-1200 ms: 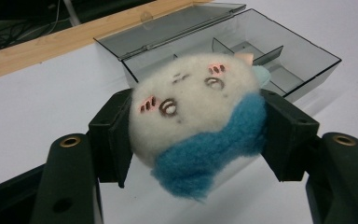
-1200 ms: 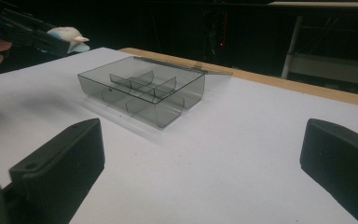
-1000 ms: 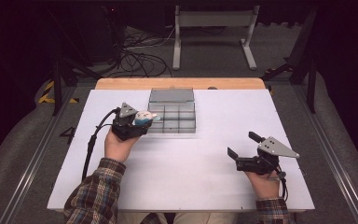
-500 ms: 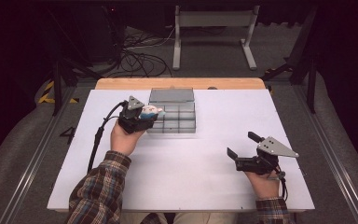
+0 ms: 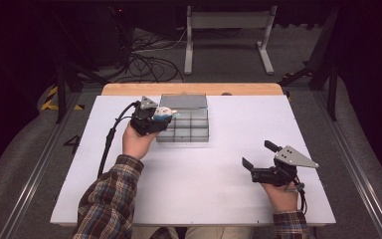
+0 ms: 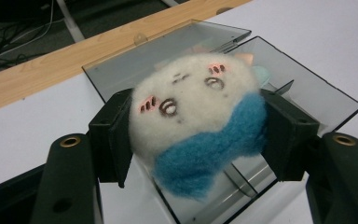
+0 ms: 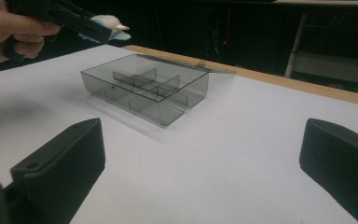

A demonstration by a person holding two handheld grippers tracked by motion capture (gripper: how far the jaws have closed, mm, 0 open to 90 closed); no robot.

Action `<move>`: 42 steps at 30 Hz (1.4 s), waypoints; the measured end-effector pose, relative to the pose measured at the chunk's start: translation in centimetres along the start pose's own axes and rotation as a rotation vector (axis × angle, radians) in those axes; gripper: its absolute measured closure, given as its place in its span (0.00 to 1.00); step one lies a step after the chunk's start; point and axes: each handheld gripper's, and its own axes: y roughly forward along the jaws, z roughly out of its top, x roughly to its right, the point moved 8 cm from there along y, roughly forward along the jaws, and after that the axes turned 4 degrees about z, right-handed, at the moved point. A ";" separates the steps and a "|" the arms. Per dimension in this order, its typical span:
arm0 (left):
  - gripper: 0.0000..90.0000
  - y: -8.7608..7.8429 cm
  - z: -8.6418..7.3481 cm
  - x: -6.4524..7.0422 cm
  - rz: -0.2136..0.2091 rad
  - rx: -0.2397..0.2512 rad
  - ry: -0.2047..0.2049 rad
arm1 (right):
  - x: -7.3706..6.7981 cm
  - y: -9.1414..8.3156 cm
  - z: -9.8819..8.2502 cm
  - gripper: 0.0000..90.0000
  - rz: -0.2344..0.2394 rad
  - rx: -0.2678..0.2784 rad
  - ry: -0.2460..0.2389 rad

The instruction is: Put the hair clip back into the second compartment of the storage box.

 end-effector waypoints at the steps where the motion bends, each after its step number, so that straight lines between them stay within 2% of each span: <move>1: 0.40 0.1 0.2 0.1 0.000 0.003 0.007 | 0.0 0.0 0.0 0.01 0.000 0.000 -0.001; 7: 0.40 1.0 0.7 0.7 -0.015 0.009 0.019 | 0.0 0.0 0.0 0.01 -0.001 -0.002 -0.002; 8: 0.40 1.1 0.8 0.6 -0.007 0.011 0.028 | 0.0 0.0 0.0 0.01 -0.001 -0.003 -0.001; 11: 0.40 1.6 1.0 0.9 -0.021 0.012 0.008 | 0.0 0.0 0.0 0.01 0.000 -0.001 -0.001; 15: 0.40 2.1 1.4 1.0 -0.023 0.021 0.019 | 0.0 0.0 0.0 0.01 0.001 -0.002 0.000; 20: 0.40 2.8 1.6 0.9 -0.040 0.039 -0.023 | 0.0 0.0 0.0 0.01 0.001 -0.001 -0.002; 35: 0.40 5.3 1.5 1.4 -0.045 0.037 -0.051 | 0.0 0.2 0.0 0.01 0.004 -0.005 -0.002; 42: 0.39 6.1 1.5 1.7 -0.042 0.016 -0.052 | 0.0 0.2 0.0 0.01 0.006 -0.006 -0.001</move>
